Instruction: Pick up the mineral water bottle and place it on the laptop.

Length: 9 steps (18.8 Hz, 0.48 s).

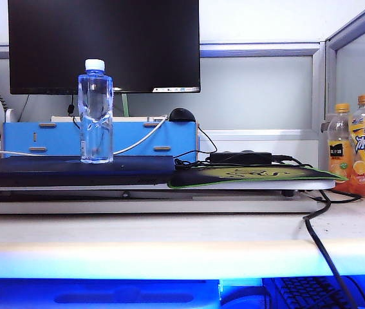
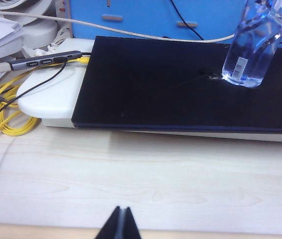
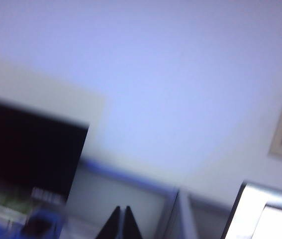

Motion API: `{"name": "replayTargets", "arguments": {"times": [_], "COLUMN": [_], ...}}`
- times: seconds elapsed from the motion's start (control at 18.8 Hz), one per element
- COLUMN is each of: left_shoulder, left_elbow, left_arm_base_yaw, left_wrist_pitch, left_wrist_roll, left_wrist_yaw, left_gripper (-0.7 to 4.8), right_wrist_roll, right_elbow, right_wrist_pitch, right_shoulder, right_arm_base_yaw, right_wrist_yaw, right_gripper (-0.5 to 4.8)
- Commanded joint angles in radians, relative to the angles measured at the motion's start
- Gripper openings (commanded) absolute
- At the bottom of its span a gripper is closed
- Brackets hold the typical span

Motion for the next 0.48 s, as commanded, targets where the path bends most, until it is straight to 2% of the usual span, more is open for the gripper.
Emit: {"name": "replayTargets", "arguments": {"times": [0.05, 0.16, 0.32, 0.48], "left_shoulder": [-0.002, -0.002, -0.002, -0.002], "left_elbow": [0.000, 0.000, 0.000, 0.000], "left_arm_base_yaw": [0.000, 0.000, 0.000, 0.000], "left_wrist_pitch": [0.000, 0.000, 0.000, 0.000], "left_wrist_roll": [0.002, 0.001, 0.001, 0.001], "left_wrist_yaw": [0.003, 0.003, 0.003, 0.003], "left_gripper": [-0.02, -0.02, -0.02, -0.02], "right_wrist_roll": [0.005, 0.005, 0.017, 0.066], "right_elbow": [-0.380, -0.634, -1.012, -1.269], "right_wrist_pitch": [0.235, 0.414, 0.700, 0.842], "right_shoulder": [-0.127, -0.187, -0.238, -0.282], "right_arm_base_yaw": [-0.017, -0.042, -0.141, -0.236], "right_wrist_yaw": [0.006, 0.006, -0.023, -0.111], "right_gripper": [0.00, 0.00, 0.24, 0.24]}}
